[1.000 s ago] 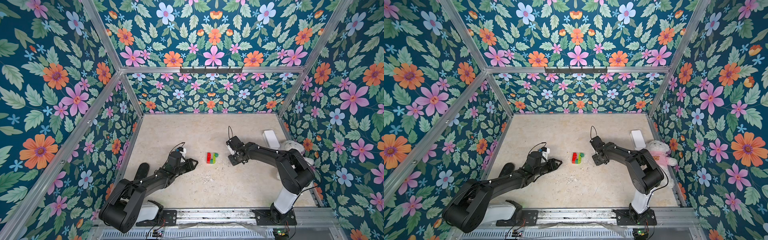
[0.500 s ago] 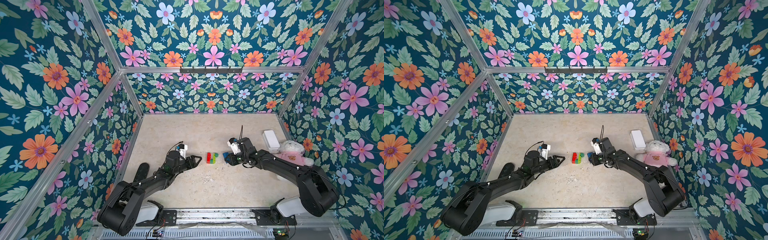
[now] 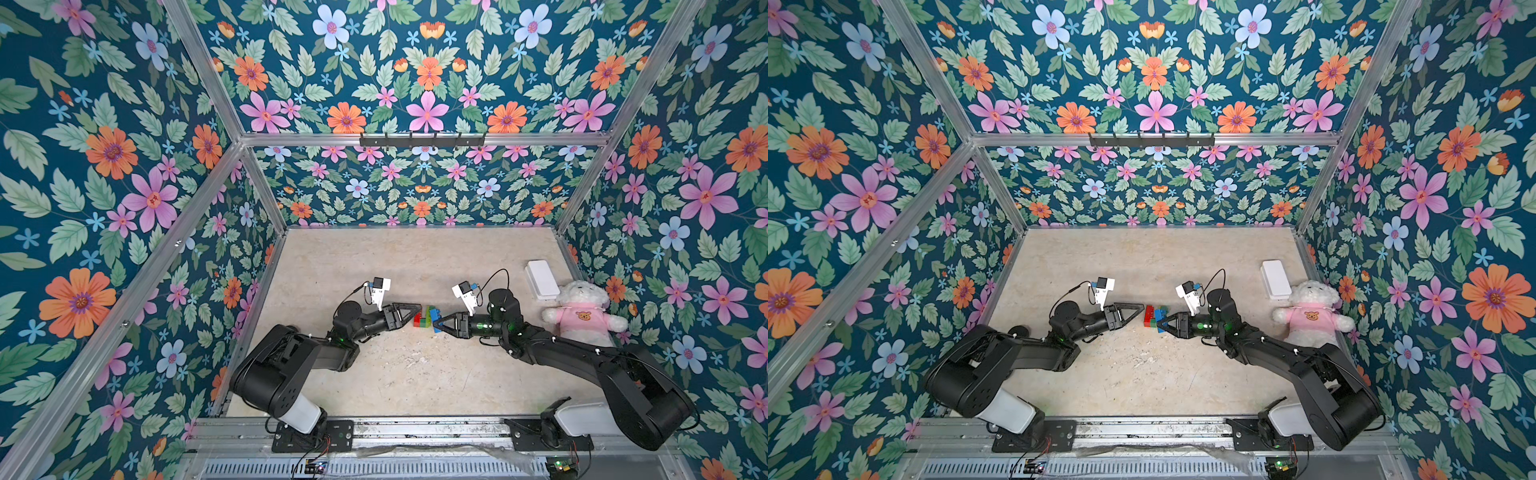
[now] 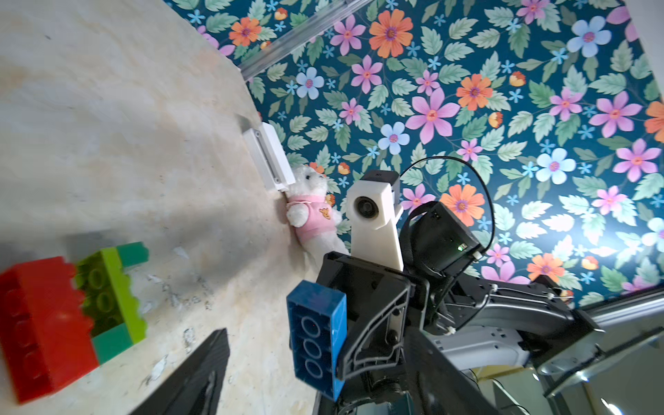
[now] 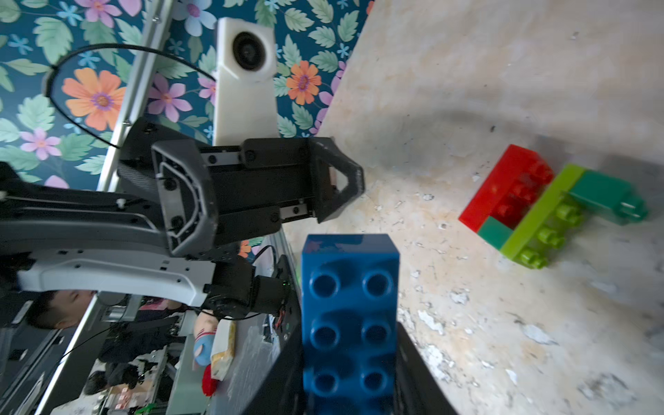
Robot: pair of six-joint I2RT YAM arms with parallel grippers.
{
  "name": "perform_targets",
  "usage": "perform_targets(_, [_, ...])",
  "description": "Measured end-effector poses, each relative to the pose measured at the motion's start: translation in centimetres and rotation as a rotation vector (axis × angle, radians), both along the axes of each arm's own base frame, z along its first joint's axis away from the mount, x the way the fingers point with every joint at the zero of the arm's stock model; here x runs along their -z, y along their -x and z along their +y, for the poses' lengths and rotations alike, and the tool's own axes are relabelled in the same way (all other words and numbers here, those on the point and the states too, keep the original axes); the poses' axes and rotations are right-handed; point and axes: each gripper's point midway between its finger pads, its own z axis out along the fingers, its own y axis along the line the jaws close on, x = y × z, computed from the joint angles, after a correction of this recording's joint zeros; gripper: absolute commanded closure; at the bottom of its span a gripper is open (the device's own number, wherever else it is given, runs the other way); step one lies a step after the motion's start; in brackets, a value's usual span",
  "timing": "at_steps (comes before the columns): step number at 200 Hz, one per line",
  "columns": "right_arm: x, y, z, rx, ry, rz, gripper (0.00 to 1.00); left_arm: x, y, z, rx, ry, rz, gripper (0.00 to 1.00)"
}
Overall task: Assemble the number 5 with lego
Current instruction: Pick up the lego brick from the center of the board.
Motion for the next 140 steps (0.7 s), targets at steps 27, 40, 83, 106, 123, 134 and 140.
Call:
perform_targets(27, [-1.2,0.8,0.3,-0.036,-0.051,-0.016,0.66,-0.7,0.5,-1.7,0.063,0.058,0.001,0.25])
perform_targets(40, [-1.6,1.1,0.3,-0.045,-0.068,-0.016,0.66,-1.2,0.8,-2.3,0.089,0.082,-0.008,0.28])
perform_targets(83, [-2.4,1.7,0.3,-0.062,-0.107,-0.015,0.66,-2.3,1.1,-3.4,0.128,0.122,-0.031,0.42])
perform_targets(106, [-2.9,1.8,0.3,-0.067,-0.123,-0.019,0.66,-2.7,1.8,-3.9,0.157,0.133,-0.034,0.54])
perform_targets(123, [-3.3,1.7,0.4,-0.064,-0.136,-0.017,0.66,-2.7,1.9,-3.9,0.166,0.134,-0.035,0.63])
perform_targets(134, [-3.3,1.7,0.4,-0.064,-0.139,-0.01,0.66,-2.9,2.0,-3.9,0.168,0.139,-0.04,0.7])
perform_targets(140, [-3.4,1.6,0.4,-0.063,-0.143,0.0,0.66,-3.0,2.1,-3.9,0.172,0.142,-0.045,0.76])
